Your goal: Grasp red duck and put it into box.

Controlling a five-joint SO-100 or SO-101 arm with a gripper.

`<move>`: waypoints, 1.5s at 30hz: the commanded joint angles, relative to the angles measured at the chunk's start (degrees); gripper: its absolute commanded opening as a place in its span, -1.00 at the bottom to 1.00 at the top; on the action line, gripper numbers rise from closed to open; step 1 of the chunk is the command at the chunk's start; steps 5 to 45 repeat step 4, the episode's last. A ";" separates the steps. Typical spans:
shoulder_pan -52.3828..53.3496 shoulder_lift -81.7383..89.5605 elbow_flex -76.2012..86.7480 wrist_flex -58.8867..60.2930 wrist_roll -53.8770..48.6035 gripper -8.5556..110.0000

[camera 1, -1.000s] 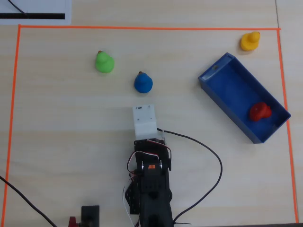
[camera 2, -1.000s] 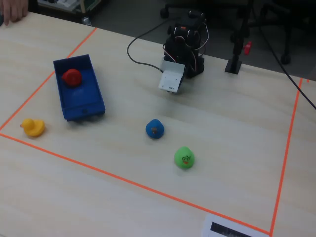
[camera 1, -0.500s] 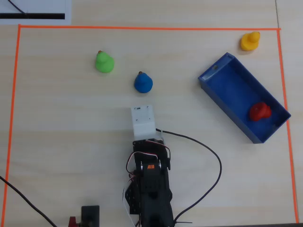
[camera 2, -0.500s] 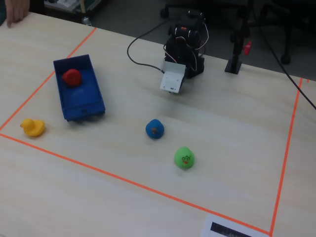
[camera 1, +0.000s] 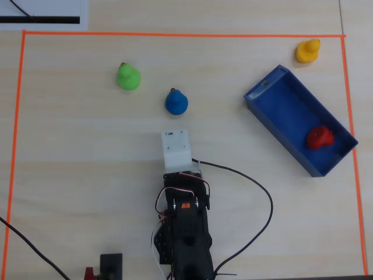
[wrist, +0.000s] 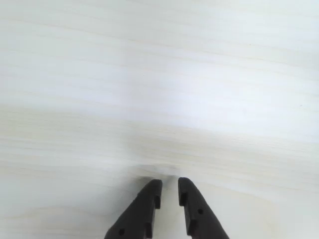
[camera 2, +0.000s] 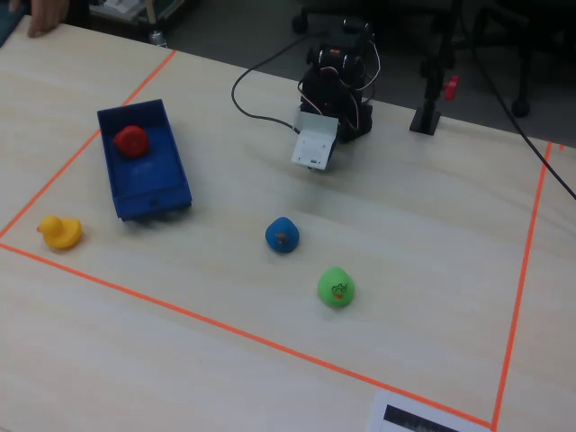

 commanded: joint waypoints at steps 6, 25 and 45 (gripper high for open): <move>-0.44 -0.09 0.53 0.70 0.00 -0.84; -0.44 -0.09 0.53 0.70 0.00 -0.84; -0.44 -0.09 0.53 0.70 0.00 -0.84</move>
